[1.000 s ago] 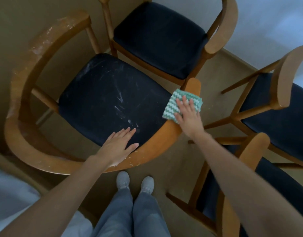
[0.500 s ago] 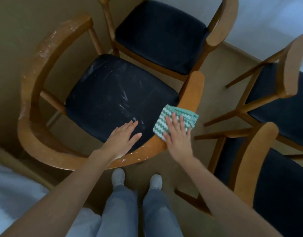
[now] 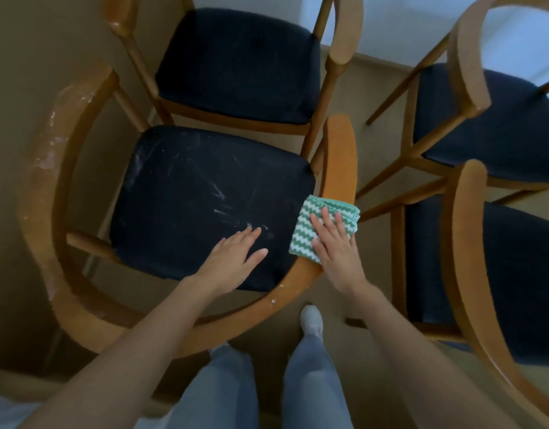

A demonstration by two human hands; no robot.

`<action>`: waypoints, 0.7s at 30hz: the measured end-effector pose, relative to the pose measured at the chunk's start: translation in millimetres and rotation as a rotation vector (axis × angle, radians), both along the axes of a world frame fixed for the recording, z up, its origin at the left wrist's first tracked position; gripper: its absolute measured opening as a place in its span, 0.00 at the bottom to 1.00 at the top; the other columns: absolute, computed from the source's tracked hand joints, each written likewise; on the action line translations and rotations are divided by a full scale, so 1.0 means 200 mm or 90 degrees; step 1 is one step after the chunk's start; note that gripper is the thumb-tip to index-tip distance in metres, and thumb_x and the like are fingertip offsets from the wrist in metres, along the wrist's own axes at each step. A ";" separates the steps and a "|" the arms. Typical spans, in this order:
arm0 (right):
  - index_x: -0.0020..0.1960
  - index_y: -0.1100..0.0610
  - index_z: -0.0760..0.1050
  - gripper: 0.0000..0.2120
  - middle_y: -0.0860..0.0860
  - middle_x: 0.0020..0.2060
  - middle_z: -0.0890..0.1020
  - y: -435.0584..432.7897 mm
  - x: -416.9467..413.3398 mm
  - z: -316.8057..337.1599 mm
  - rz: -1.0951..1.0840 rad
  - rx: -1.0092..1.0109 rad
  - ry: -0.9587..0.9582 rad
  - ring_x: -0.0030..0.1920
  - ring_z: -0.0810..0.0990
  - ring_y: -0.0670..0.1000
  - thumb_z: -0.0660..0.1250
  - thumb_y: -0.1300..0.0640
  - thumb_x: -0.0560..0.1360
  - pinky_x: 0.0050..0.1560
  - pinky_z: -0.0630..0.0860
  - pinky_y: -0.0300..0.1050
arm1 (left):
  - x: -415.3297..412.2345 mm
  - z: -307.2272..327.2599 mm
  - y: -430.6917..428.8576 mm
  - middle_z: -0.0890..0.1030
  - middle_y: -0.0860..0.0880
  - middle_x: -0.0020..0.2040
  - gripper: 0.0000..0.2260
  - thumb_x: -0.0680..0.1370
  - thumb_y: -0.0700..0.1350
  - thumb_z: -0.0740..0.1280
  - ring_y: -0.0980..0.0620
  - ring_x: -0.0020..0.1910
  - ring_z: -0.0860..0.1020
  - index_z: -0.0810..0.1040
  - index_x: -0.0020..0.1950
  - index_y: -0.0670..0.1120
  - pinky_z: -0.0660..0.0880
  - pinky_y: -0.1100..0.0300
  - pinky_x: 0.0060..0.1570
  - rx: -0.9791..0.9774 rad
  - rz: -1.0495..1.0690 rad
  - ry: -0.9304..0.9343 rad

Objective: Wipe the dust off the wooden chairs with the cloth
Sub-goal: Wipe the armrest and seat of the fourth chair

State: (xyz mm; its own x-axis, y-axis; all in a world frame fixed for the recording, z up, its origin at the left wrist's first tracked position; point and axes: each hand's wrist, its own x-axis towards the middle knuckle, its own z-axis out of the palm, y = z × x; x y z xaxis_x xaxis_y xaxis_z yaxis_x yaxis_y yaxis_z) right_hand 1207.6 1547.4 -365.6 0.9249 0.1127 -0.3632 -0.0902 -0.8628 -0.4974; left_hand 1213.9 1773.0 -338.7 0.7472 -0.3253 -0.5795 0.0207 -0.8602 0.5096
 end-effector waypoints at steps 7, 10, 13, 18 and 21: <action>0.73 0.39 0.42 0.25 0.37 0.72 0.36 0.34 -0.38 -0.02 -0.069 -0.013 0.004 0.71 0.27 0.40 0.36 0.38 0.76 0.73 0.34 0.52 | -0.01 -0.01 0.17 0.52 0.50 0.78 0.26 0.81 0.57 0.49 0.53 0.76 0.50 0.49 0.78 0.50 0.48 0.53 0.75 -0.007 -0.099 0.012; 0.73 0.40 0.43 0.27 0.35 0.72 0.36 0.50 -0.55 -0.01 -0.059 -0.002 0.023 0.70 0.27 0.38 0.34 0.39 0.75 0.71 0.33 0.48 | -0.06 -0.02 0.18 0.52 0.50 0.78 0.26 0.81 0.57 0.49 0.53 0.76 0.50 0.49 0.78 0.51 0.48 0.52 0.75 -0.017 -0.120 0.023; 0.72 0.39 0.42 0.26 0.33 0.70 0.36 0.50 -0.59 0.00 -0.047 -0.015 0.038 0.69 0.26 0.36 0.34 0.35 0.75 0.69 0.29 0.44 | -0.09 -0.03 0.19 0.52 0.50 0.78 0.26 0.81 0.57 0.49 0.53 0.76 0.51 0.50 0.77 0.51 0.48 0.52 0.75 -0.026 -0.120 0.037; 0.72 0.39 0.40 0.23 0.37 0.72 0.36 0.25 -0.32 0.00 -0.034 -0.079 0.023 0.71 0.28 0.41 0.44 0.42 0.80 0.70 0.33 0.47 | -0.07 -0.06 0.19 0.52 0.50 0.78 0.26 0.82 0.57 0.49 0.53 0.76 0.51 0.49 0.77 0.51 0.48 0.52 0.75 -0.016 -0.127 0.043; 0.75 0.42 0.43 0.25 0.39 0.72 0.38 0.09 -0.07 0.00 -0.035 -0.076 0.008 0.72 0.32 0.43 0.50 0.45 0.81 0.73 0.41 0.49 | -0.05 -0.07 0.14 0.53 0.50 0.78 0.25 0.82 0.56 0.49 0.54 0.76 0.51 0.49 0.77 0.50 0.49 0.52 0.75 -0.026 -0.115 0.036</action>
State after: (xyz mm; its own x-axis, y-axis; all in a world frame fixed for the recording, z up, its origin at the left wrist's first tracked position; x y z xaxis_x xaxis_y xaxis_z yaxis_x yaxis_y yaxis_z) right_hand 1193.5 1564.5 -365.6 0.9239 0.0167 -0.3822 -0.1447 -0.9096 -0.3895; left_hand 1203.2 1801.2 -353.4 0.6412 -0.4751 -0.6026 -0.1028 -0.8313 0.5462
